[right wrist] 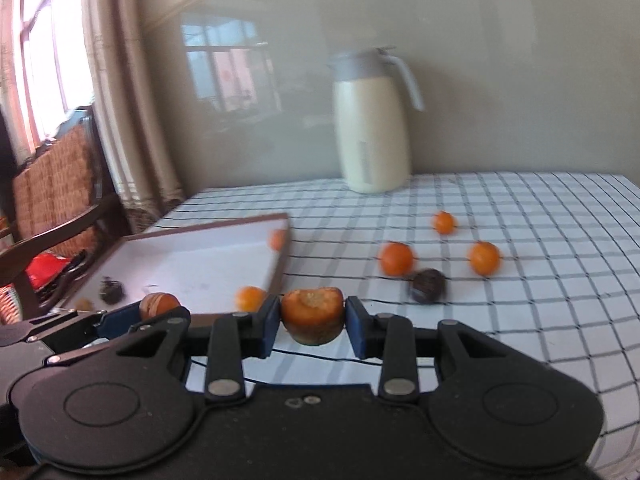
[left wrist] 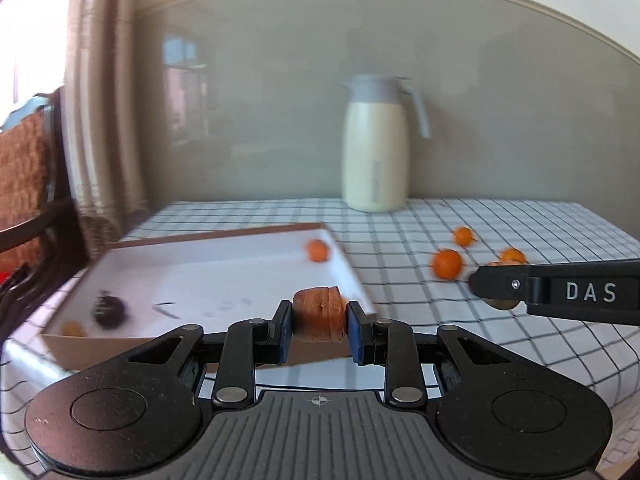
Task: Organize fruits
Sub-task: 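Carry the tan cube in the left tool while the right tool carries the cut fruit to the box, then open the left tool over the box while the right tool releases the cut fruit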
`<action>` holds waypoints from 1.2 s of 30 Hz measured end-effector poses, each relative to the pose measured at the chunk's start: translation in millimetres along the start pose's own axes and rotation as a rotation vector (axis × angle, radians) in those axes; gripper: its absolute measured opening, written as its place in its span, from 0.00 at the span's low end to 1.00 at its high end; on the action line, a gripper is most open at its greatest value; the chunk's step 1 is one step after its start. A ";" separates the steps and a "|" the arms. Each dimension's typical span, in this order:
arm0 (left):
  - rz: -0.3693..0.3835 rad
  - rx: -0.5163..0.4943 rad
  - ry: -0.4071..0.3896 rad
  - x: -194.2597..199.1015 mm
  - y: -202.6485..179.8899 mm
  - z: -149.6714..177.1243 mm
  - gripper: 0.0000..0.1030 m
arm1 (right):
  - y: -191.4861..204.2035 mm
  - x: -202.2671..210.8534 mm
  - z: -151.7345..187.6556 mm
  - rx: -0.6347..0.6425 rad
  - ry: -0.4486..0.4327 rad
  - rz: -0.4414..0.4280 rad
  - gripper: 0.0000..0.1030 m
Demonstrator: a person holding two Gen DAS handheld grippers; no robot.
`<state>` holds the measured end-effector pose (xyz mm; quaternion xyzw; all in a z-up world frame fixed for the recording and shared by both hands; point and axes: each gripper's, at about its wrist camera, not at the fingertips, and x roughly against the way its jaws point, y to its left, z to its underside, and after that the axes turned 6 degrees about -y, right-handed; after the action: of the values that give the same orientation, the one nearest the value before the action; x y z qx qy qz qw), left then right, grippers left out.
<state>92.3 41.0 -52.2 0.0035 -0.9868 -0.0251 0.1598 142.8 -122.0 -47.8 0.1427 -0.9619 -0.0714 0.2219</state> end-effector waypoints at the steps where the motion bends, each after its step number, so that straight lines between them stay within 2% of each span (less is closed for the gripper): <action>1: -0.014 0.007 -0.005 2.5 7.8 -1.4 0.28 | 6.3 -0.8 -1.5 0.005 -0.003 -0.013 0.26; 8: -0.098 0.035 -0.039 12.3 54.8 -9.6 0.28 | 46.9 -14.4 -11.3 0.053 -0.016 -0.085 0.26; 14: -0.150 0.054 -0.047 6.0 85.6 -13.8 0.28 | 65.7 -29.1 -20.6 0.078 -0.028 -0.106 0.26; 27: -0.239 0.080 -0.042 -34.4 132.3 -22.1 0.28 | 70.6 -75.0 -32.4 0.083 -0.023 -0.075 0.26; 36: -0.262 0.092 -0.023 -67.4 148.3 -23.2 0.28 | 69.3 -108.1 -31.6 0.071 -0.003 -0.053 0.26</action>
<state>163.8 189.0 -44.0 0.1392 -0.9798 -0.0003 0.1433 233.2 -25.5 -49.7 0.1759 -0.9600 -0.0434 0.2133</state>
